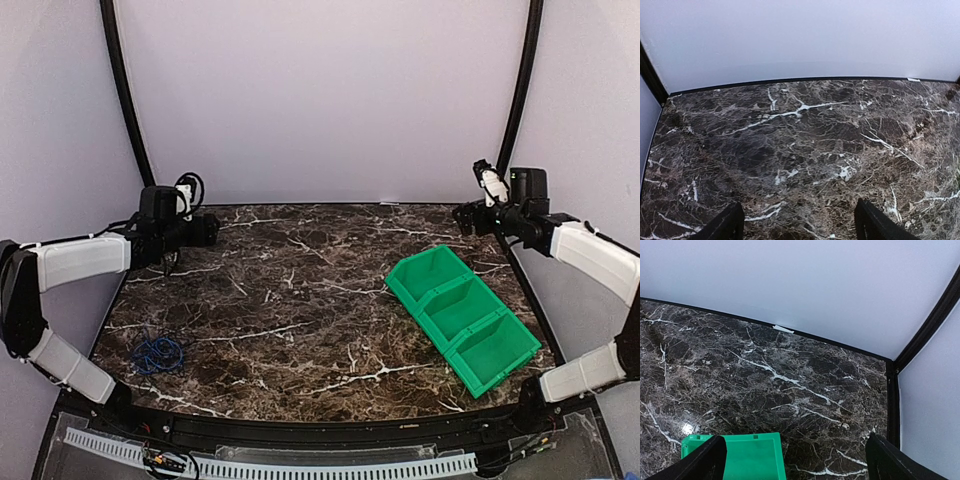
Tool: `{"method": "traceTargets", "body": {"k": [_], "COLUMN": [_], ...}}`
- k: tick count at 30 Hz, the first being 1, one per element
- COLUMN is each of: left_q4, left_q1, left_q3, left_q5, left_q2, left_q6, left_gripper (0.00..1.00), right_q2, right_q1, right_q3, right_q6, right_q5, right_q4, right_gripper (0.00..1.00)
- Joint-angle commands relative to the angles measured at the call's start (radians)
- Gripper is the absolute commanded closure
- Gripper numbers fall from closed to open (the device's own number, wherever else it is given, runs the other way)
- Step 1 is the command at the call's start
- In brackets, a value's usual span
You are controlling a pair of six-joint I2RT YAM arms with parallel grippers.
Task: Untangle the cables
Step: Move the tangled cables to the center of the board.
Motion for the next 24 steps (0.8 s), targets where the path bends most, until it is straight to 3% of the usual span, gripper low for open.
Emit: {"method": "traceTargets", "body": {"k": [1, 8, 14, 19, 24], "left_q4": [0.132, -0.008, -0.254, -0.515, -0.645], "left_q1": [0.066, 0.028, -0.010, -0.025, -0.029], "left_q3": [-0.106, -0.098, 0.002, 0.075, 0.076], "left_q5": [0.058, -0.007, -0.062, -0.161, -0.219], "left_q2": [-0.125, -0.215, -0.222, -0.172, -0.148], "left_q6": [-0.029, -0.007, -0.096, -0.218, -0.336], "left_gripper": [0.22, 0.21, 0.18, 0.15, 0.12], "right_q2": [-0.074, -0.134, -0.139, -0.112, -0.043], "right_q1": [-0.025, -0.041, 0.035, 0.223, 0.467], "right_q3": [-0.063, -0.045, 0.021, -0.004, -0.049], "right_q6": [0.049, 0.035, -0.021, -0.085, -0.211], "right_q5": [0.006, -0.203, -0.258, -0.285, -0.204], "right_q4": [0.101, 0.036, -0.040, -0.054, -0.032], "right_gripper": [0.01, 0.01, 0.01, 0.02, 0.02]}}
